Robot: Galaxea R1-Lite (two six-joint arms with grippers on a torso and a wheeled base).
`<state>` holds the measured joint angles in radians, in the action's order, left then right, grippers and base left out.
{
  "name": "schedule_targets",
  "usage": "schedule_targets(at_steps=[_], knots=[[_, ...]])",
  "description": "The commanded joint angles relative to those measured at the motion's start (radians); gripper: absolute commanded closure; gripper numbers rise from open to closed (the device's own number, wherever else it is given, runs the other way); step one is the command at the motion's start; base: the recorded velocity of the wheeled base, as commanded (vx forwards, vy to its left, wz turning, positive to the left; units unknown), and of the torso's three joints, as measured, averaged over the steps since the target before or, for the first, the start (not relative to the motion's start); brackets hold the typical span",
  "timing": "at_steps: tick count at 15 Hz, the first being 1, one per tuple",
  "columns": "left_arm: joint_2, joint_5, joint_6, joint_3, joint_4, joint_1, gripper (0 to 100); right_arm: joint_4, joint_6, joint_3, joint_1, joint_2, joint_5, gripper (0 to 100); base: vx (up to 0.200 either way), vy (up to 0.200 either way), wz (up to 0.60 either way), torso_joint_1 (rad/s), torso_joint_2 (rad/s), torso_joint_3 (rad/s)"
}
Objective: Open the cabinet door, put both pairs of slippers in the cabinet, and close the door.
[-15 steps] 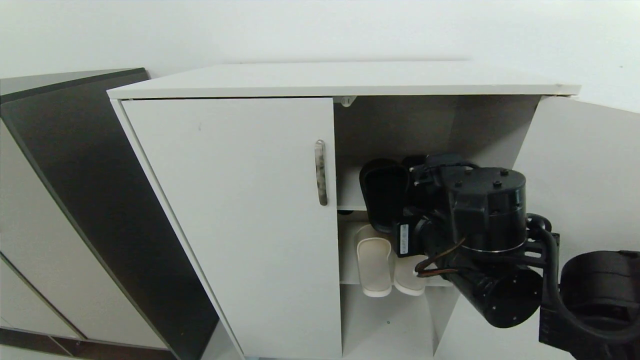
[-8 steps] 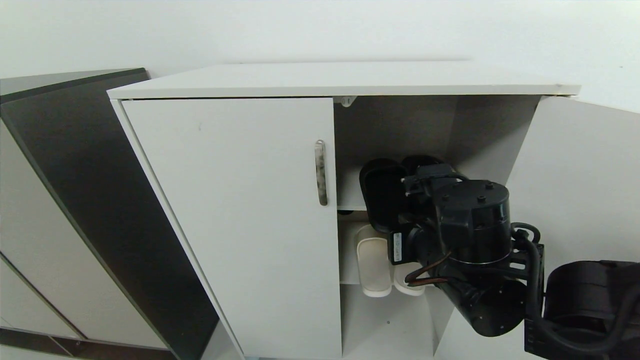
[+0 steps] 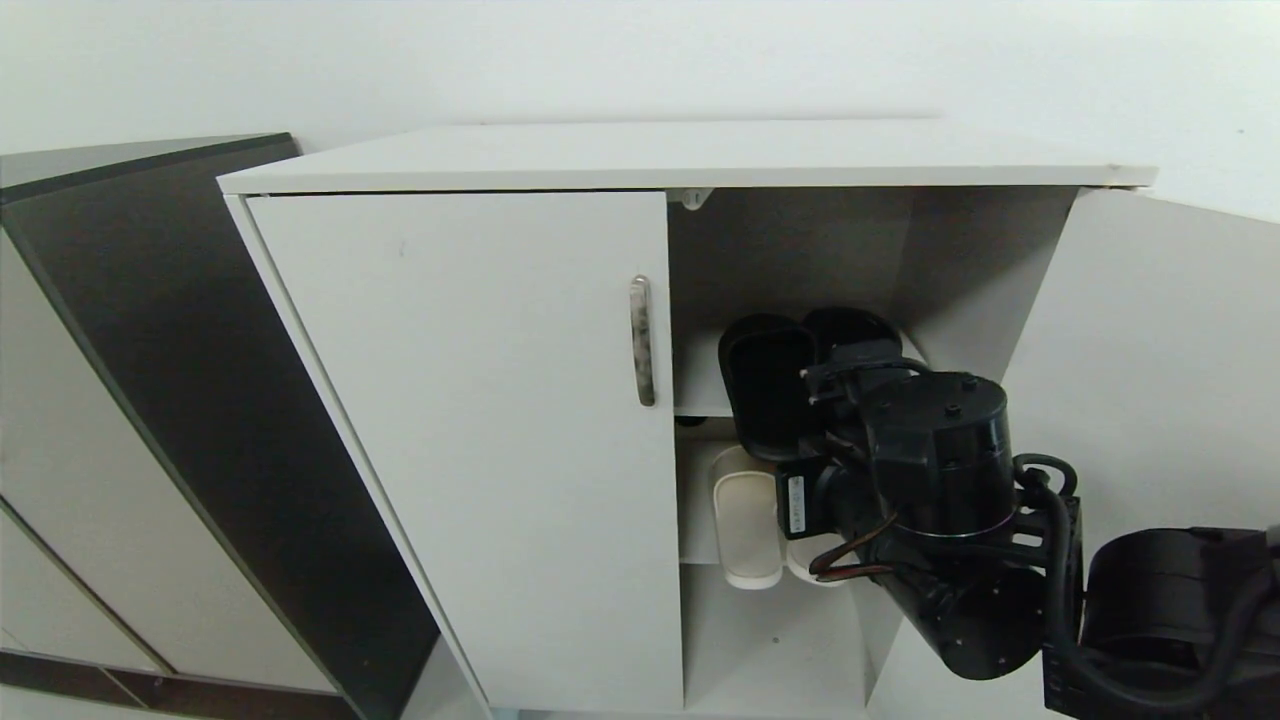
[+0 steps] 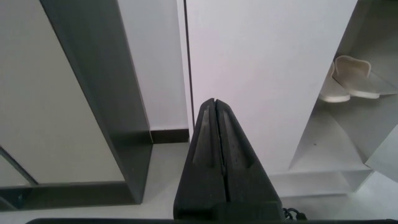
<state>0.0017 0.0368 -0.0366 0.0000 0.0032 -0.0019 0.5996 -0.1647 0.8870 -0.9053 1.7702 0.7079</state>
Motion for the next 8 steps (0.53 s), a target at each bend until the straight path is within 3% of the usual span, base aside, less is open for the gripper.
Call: schedule_targets(at_steps=[1,8], knots=[[0.0,0.0,0.001,0.0,0.0,0.0,100,0.0,0.001,0.0,0.0,0.009,-0.001,100,-0.2,0.0,0.0,0.012,0.0,0.002],[0.0,0.0,0.004,0.0,0.0,0.0,100,0.009,0.002,-0.014,0.005,0.028,-0.016,100,-0.2,0.0,0.0,0.0,0.0,0.003]])
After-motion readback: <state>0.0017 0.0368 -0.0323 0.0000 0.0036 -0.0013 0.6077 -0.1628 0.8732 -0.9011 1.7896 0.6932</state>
